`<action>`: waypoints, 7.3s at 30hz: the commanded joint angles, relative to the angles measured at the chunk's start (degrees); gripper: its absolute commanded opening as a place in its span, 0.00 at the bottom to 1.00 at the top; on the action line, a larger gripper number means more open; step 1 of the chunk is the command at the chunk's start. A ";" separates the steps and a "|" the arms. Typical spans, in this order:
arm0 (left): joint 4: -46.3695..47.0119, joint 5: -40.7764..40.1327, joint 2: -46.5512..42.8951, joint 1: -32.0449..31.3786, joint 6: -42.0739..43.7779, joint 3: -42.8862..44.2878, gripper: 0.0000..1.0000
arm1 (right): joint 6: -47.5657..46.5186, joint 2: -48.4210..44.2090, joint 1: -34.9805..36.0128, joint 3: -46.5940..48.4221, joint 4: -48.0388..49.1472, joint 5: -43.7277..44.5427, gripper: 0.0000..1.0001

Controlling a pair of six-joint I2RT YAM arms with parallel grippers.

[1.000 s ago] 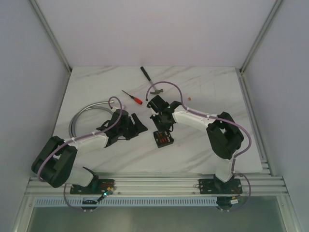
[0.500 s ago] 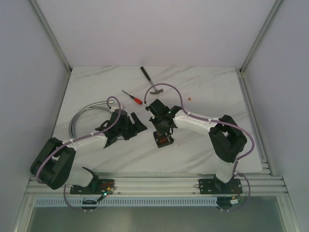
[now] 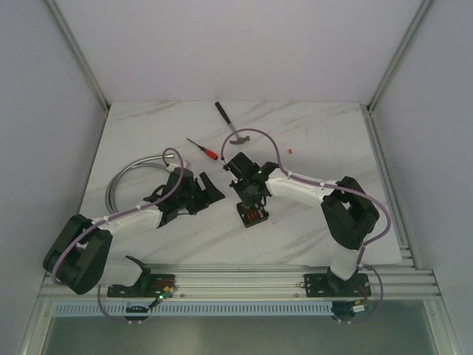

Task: Snap on the fuse box
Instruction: Install the fuse at the fuse box base, then pick up the fuse from the center of the board.

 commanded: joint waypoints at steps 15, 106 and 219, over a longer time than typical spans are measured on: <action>-0.68 2.56 -0.17 0.26 3.16 0.10 0.88 | 1.63 -3.15 -0.44 3.45 -9.79 -4.33 0.28; -1.52 -5.44 -2.08 0.47 7.60 2.50 1.00 | -5.29 3.82 -28.12 10.33 9.04 5.01 0.52; -0.66 2.31 2.11 0.83 8.86 5.35 1.00 | -28.41 11.19 -28.93 3.44 -6.02 -6.68 0.36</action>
